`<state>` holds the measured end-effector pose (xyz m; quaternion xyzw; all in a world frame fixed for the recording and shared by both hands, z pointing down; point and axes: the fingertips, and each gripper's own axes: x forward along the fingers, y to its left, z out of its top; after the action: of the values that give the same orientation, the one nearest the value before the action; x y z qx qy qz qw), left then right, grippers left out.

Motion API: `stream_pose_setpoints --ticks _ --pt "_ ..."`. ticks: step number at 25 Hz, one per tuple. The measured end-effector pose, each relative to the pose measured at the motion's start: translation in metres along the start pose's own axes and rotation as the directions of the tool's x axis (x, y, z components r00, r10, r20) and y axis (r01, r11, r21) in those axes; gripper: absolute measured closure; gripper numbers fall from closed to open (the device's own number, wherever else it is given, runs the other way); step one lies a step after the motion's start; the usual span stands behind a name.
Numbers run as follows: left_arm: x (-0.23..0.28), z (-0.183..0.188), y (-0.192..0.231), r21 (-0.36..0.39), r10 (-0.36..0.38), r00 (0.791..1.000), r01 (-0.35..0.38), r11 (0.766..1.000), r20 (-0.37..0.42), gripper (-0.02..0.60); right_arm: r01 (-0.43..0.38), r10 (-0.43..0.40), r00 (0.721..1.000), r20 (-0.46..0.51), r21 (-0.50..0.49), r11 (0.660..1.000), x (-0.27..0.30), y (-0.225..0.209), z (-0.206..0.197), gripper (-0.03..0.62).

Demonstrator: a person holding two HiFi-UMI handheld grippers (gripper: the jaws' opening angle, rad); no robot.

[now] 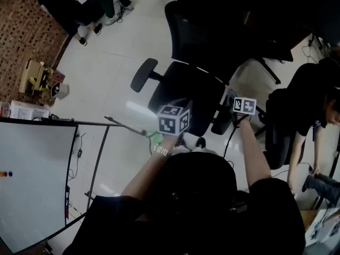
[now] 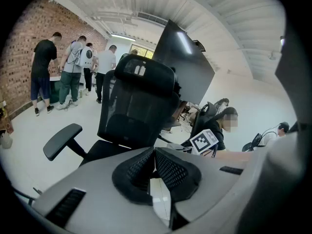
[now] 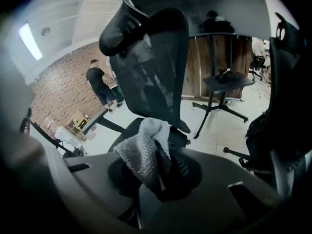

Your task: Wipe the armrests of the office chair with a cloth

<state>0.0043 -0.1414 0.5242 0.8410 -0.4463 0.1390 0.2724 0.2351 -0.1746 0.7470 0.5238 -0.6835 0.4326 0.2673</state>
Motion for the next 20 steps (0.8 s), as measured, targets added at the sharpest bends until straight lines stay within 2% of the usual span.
stream_pose_setpoints --ticks 5,12,16,20 --pt "-0.009 -0.007 0.008 -0.015 0.023 1.0 -0.023 1.0 -0.003 0.58 0.02 -0.019 0.998 -0.058 0.017 1.0 0.017 -0.007 -0.025 0.546" --pt "-0.005 -0.009 0.005 -0.015 0.004 1.0 -0.004 1.0 -0.007 0.58 -0.041 0.041 0.998 -0.044 -0.008 0.999 0.008 0.023 -0.062 0.545" --pt "0.003 -0.006 -0.002 -0.003 -0.016 1.0 0.016 1.0 0.003 0.58 -0.143 0.141 0.987 -0.079 -0.019 0.99 -0.006 0.053 -0.105 0.545" --pt "0.009 -0.002 -0.006 0.003 -0.037 0.999 0.037 0.999 0.006 0.58 -0.265 0.256 0.957 -0.14 -0.052 0.963 -0.025 0.089 -0.147 0.545"
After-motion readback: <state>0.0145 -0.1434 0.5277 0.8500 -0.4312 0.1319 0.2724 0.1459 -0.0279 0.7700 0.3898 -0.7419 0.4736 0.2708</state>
